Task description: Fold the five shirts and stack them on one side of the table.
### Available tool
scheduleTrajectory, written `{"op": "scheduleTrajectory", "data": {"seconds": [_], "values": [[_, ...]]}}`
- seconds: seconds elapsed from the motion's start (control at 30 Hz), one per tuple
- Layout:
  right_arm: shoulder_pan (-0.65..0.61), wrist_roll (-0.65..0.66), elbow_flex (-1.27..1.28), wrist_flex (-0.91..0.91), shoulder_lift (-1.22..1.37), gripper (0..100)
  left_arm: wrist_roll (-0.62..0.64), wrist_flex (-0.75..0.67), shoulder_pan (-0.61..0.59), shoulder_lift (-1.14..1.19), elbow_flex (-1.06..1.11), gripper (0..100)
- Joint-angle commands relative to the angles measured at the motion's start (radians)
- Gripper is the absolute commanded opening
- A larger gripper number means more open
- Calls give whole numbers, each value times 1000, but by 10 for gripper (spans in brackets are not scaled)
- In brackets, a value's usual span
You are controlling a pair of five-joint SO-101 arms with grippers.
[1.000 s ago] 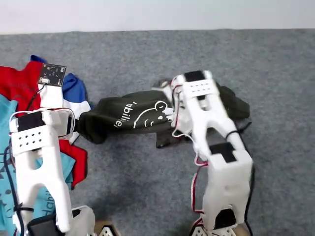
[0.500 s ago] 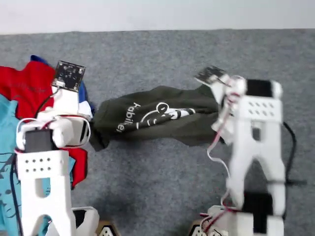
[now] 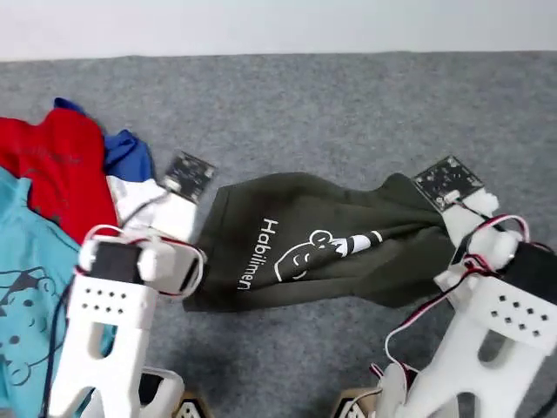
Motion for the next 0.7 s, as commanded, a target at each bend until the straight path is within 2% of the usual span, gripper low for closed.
{"op": "scheduleTrajectory", "data": {"seconds": [0.0, 0.17, 0.37, 0.5, 0.67], "values": [[16, 9, 20, 41, -30, 11, 5, -123, 48, -20, 74, 180], [12, -8, 74, 39, -31, 11, 3, -275, 48, 77, 134, 181], [12, -8, 117, 39, -36, 11, 2, -374, 46, 445, 45, 181], [13, -8, 117, 39, -36, 11, 2, -361, 46, 720, -160, 179], [16, -8, 117, 39, -36, 11, 0, -213, 44, 968, -530, 177]]}}
